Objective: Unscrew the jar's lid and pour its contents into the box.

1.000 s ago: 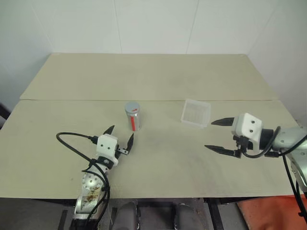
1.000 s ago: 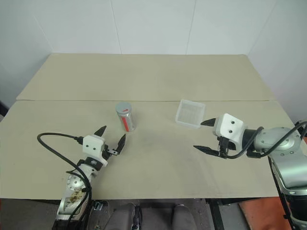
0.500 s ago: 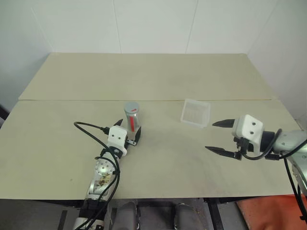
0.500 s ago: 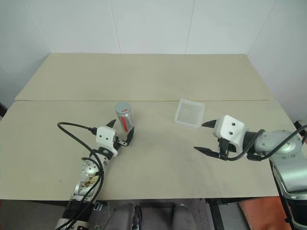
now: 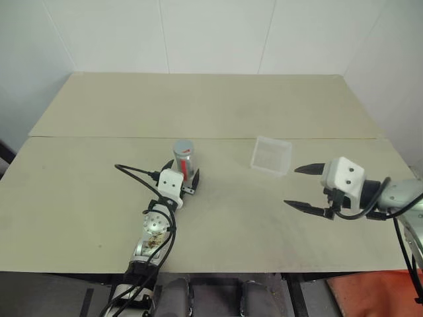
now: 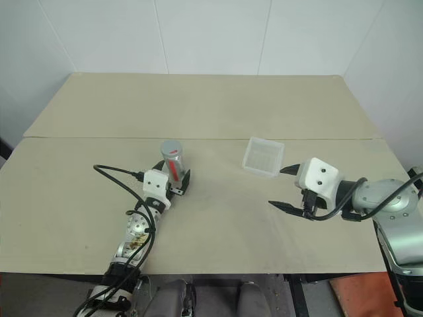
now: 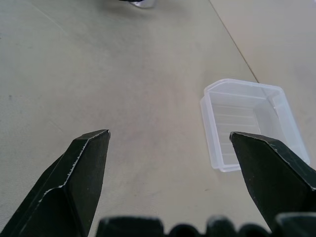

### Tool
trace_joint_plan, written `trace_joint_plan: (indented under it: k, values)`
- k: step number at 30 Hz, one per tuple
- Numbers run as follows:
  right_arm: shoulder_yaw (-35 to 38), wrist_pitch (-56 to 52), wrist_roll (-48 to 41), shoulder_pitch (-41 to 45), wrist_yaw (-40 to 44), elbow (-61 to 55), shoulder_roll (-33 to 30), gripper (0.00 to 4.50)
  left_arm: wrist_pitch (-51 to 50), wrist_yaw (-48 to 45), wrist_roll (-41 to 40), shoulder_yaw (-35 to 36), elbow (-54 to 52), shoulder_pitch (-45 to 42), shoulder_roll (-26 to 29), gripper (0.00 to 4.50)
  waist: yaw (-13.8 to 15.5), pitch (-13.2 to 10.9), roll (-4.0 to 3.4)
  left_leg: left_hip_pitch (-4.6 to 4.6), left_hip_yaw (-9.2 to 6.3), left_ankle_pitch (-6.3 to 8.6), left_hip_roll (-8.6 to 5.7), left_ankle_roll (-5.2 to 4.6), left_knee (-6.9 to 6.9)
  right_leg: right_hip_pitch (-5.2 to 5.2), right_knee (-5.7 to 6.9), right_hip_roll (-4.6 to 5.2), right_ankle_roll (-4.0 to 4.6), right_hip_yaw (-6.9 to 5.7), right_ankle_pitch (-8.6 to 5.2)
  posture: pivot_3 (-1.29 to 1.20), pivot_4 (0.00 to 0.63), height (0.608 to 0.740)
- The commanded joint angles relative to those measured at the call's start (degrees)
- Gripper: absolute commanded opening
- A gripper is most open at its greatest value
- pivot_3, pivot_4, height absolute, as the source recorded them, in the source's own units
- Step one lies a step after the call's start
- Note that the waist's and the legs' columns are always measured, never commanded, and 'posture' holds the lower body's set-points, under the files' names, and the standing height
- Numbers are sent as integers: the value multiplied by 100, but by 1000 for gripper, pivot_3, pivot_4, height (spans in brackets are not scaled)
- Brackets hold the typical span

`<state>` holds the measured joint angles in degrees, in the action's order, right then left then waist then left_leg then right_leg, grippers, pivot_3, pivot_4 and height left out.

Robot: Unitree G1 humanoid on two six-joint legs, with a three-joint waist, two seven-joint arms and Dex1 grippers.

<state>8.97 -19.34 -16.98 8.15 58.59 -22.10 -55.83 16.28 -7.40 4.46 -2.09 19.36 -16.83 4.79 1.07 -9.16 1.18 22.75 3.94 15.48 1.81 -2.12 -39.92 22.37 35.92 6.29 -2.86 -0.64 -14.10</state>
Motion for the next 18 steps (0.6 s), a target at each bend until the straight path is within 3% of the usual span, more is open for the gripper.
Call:
trace_joint_plan:
  k: [1,5,8,13,18]
  values:
    - [257,8,-32,-15,-35,-199,-117,4500,160,134,90,-53,108,-138,-39,4453,15,0,0,0,-1,0,0,0,-1,0,1,0,0,-2,0,0,150,740]
    - [280,-27,-49,-34,-52,-246,-118,4500,177,166,23,-45,193,-134,-70,4453,28,3,-6,-1,-1,0,-1,0,0,-1,0,1,-1,-1,0,0,150,740]
    - [311,-31,-64,-62,-46,-264,-122,4500,238,128,-20,-54,253,-139,-95,3893,30,6,-10,-2,-1,0,-2,0,0,-3,0,2,-1,-1,0,0,150,740]
    - [322,-34,-52,-73,-50,-271,-133,4500,310,58,-76,-62,398,-197,-126,2429,40,19,-32,-3,-1,0,-3,0,-1,-5,-1,2,-1,-2,0,0,150,740]
    - [303,-4,-37,-44,-46,-229,-131,4500,397,77,-34,-63,514,-220,-129,2429,48,38,-64,-6,-1,0,-6,0,-1,-8,-2,2,-2,-2,0,0,150,740]
